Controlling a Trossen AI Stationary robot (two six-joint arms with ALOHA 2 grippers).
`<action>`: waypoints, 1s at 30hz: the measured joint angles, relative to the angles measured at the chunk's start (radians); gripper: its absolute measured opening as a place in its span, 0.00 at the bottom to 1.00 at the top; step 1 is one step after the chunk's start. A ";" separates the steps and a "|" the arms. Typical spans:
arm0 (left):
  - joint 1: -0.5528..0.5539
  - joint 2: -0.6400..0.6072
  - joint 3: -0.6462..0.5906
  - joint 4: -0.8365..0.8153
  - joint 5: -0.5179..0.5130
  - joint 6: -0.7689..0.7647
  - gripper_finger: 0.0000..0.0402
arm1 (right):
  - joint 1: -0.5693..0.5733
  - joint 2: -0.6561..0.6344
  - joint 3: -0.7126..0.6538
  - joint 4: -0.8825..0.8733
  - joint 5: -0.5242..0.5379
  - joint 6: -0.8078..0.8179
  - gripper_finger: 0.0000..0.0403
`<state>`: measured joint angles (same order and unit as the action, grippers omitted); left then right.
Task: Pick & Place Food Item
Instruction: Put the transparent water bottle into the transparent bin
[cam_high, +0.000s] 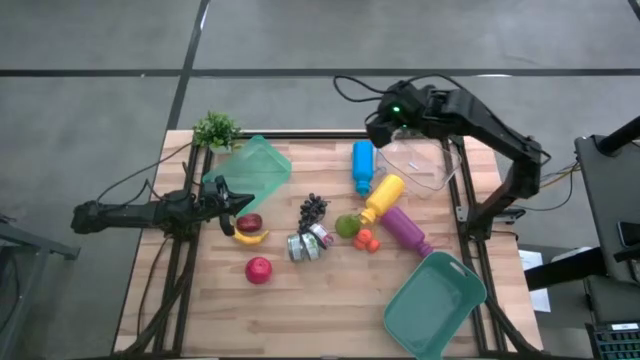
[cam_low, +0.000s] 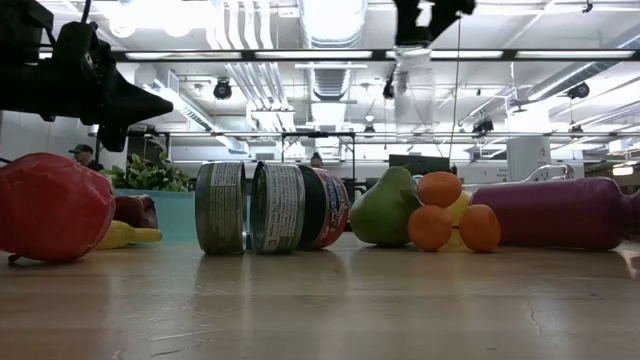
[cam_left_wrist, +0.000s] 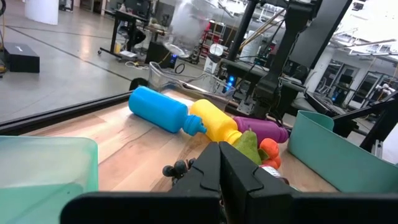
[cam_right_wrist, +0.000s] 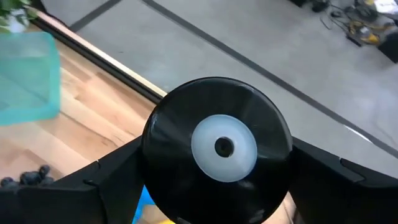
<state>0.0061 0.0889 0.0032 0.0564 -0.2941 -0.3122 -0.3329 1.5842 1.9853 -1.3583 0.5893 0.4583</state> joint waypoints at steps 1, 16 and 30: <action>0.000 0.000 0.000 0.000 0.000 0.000 0.00 | 0.001 -0.013 -0.009 -0.013 0.007 0.012 0.77; 0.000 0.000 0.000 0.000 0.000 0.000 0.00 | 0.001 -0.231 -0.327 -0.021 0.043 0.169 0.80; 0.000 0.000 0.000 0.000 0.000 0.000 0.00 | 0.001 -0.320 -0.575 0.092 0.031 0.249 0.80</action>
<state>0.0061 0.0891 0.0034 0.0563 -0.2943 -0.3122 -0.3321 1.2645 1.4103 -1.2664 0.6200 0.7077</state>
